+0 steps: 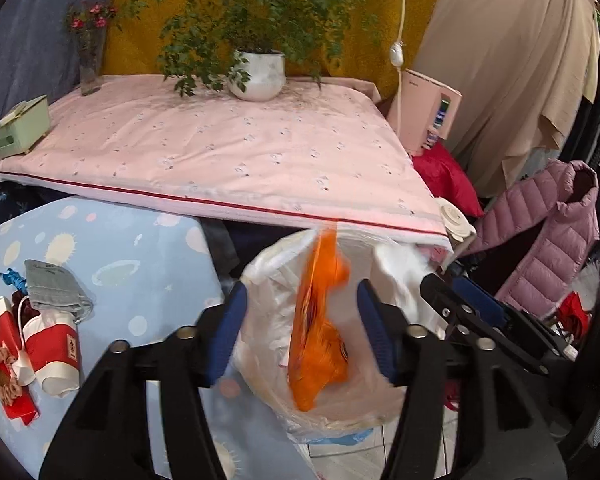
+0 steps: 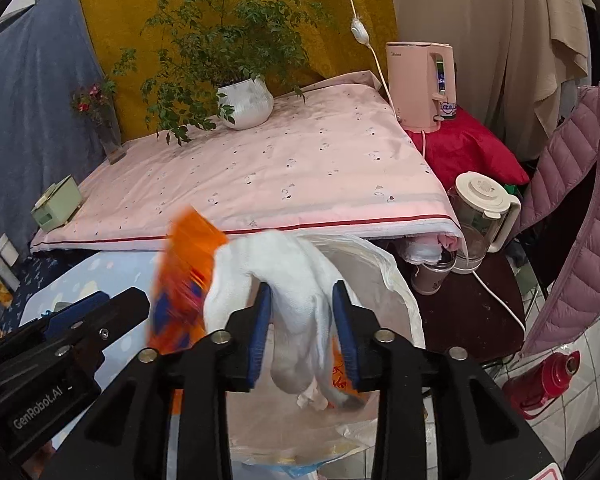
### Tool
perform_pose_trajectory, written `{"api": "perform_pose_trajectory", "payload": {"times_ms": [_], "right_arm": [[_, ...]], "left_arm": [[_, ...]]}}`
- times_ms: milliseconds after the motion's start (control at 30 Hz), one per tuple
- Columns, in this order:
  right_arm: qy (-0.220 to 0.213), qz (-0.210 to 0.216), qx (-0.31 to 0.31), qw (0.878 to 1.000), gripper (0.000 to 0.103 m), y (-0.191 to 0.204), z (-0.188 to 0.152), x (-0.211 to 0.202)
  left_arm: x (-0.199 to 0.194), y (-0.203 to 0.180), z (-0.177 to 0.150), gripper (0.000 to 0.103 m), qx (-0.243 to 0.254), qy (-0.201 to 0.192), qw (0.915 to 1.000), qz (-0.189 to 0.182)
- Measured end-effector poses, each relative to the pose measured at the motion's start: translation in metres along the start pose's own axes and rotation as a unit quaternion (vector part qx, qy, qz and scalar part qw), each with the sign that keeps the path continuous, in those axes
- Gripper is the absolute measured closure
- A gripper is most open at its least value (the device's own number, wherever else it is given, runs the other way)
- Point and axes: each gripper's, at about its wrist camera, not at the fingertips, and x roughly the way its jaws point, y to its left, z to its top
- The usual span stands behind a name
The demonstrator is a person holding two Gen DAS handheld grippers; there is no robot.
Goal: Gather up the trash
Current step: 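Lift both items over the trash bin and open both grippers, then return to the pile and grasp the red envelope with the left gripper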
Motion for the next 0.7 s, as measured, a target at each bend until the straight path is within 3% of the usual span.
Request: {"api": "perform_pose_trajectory", "payload": {"times_ms": [333,700], "right_arm": [[-0.012,0.009,-0.009,1.000,0.058,0.015,0.001,-0.014],[-0.022,0.037,-0.037,0.998,0.052,0.061,-0.005,-0.033]], "left_arm": [[-0.010,0.016,-0.007,0.047,-0.011,-0.004,0.9998,0.014],[-0.044,0.066,-0.017,0.047,-0.053,-0.019,0.9969,0.055]]}}
